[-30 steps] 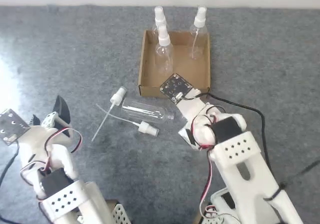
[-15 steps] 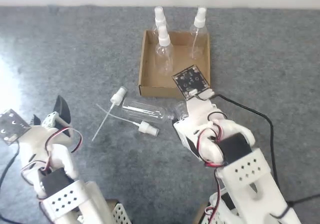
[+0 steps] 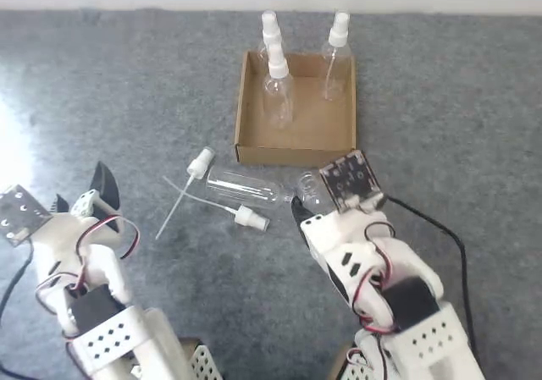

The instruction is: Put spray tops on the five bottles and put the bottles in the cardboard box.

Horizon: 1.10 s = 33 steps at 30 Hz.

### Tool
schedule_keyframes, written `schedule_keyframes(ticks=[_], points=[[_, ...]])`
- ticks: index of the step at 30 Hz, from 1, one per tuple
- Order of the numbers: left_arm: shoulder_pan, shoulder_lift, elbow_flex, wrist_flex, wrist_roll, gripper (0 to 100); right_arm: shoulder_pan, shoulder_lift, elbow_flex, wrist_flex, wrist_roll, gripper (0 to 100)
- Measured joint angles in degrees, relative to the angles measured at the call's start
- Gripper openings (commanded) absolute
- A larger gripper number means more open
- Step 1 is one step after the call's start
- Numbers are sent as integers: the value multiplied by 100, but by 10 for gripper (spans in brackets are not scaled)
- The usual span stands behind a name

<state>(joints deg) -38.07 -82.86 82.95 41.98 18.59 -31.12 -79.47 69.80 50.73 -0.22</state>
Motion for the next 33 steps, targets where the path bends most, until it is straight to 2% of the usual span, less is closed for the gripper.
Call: schedule_keyframes(ticks=[11, 16, 19, 23, 27, 30, 33], points=[[492, 0, 88, 0, -211, 280, 0, -2268, 1310, -334, -299, 90], [765, 0, 88, 0, -440, 279, 44, -2374, 1407, -422, -299, 90], [958, 0, 88, 0, -659, 279, 404, -2374, 1600, -677, -316, 90], [1310, 0, 88, 0, -1029, 281, 949, -2374, 1846, -1160, -730, 90], [1670, 0, 88, 0, -1670, 283, 1468, -2374, 1934, -1477, -914, 90], [1793, 0, 88, 44, -2110, 284, 1670, -2374, 2057, -1697, -932, 90], [1811, 0, 44, 352, -2242, 284, 1697, -2374, 2154, -1855, -932, 90]])
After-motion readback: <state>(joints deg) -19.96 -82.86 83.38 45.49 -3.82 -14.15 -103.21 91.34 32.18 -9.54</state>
